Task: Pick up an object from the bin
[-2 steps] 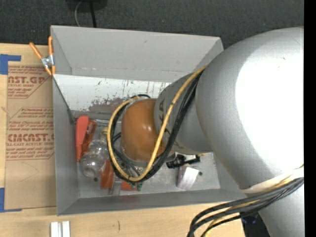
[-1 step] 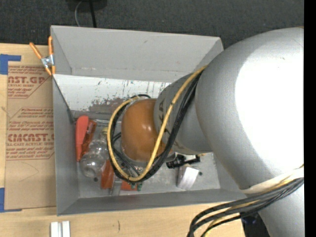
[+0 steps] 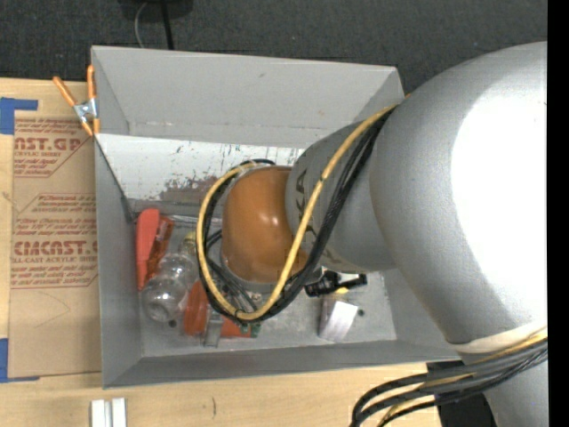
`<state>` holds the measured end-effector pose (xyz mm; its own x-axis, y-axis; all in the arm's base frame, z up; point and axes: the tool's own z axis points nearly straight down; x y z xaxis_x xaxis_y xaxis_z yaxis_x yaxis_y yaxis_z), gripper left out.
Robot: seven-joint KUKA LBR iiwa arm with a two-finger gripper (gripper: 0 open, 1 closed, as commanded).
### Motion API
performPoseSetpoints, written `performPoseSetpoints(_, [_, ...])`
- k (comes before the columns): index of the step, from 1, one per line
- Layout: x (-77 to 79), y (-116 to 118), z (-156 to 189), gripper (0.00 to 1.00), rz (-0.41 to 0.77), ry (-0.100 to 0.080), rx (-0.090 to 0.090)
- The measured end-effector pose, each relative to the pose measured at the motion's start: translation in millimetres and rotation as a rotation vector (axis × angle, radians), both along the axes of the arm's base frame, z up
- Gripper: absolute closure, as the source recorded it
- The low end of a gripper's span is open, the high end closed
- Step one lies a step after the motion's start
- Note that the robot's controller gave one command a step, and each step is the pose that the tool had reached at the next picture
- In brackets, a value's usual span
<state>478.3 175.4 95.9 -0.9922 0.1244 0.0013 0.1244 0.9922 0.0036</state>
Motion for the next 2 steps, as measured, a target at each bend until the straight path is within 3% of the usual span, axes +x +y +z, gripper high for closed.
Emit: performPoseSetpoints(2, [0.5,1,40,1.0,0.0,-0.001,0.001])
